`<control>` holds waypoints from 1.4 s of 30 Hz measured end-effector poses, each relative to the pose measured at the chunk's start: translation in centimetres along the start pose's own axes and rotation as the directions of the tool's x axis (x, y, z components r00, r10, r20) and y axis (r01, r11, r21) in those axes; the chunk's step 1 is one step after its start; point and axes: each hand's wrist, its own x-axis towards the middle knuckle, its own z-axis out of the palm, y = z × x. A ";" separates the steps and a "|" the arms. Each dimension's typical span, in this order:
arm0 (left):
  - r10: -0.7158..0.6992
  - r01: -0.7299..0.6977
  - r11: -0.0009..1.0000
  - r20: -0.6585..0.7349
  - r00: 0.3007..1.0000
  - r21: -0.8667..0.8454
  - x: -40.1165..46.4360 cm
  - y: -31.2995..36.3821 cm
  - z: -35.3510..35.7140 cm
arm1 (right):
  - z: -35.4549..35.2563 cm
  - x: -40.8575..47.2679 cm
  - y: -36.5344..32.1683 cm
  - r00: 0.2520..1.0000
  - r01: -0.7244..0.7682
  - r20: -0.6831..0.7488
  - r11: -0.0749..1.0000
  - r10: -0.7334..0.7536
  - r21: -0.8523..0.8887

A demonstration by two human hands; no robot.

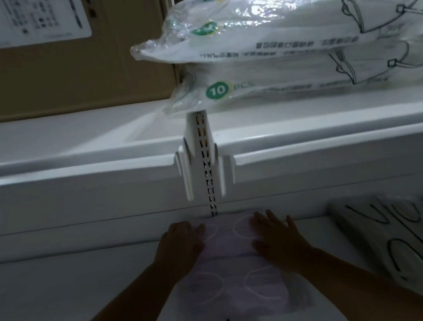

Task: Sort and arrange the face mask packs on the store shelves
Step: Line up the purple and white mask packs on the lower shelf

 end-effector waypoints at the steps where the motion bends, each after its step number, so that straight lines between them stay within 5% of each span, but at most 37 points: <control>1: 0.002 -0.002 1.000 -0.015 1.000 -0.014 0.2 -0.1 0.4 | 0.2 0.3 -0.2 1.000 -0.006 -0.004 1.000 0.006 0.000; 8: 0.055 -0.097 0.983 -0.248 0.967 -0.158 0.2 0.0 -0.2 | -0.4 0.7 -0.9 0.988 -0.045 -0.152 0.998 0.039 -0.037; 14: 0.141 -0.194 0.978 -0.439 0.887 -0.078 -0.9 0.1 -3.7 | -3.5 -0.9 -2.0 0.955 -0.009 -0.296 0.999 -0.003 -0.037; 19: 0.298 -0.330 0.944 -0.377 0.877 -0.024 -5.9 -0.4 -3.2 | -2.6 -6.7 -3.6 0.875 0.131 -0.453 0.984 -0.172 -0.119; 31: 0.448 -0.432 0.883 -0.055 0.892 0.186 -10.3 3.3 1.9 | 1.8 -11.7 -4.9 0.987 0.146 -0.032 0.966 -0.156 -0.212; 37: 0.373 -0.359 0.917 -0.055 0.926 0.175 -9.9 3.6 1.2 | 2.1 -10.9 -4.0 0.985 0.140 -0.077 0.974 -0.156 -0.179; 42: 0.264 -0.245 0.964 -0.322 0.909 0.100 -7.8 2.9 -0.6 | 0.1 -7.9 -2.5 0.981 0.124 -0.140 0.989 -0.135 -0.082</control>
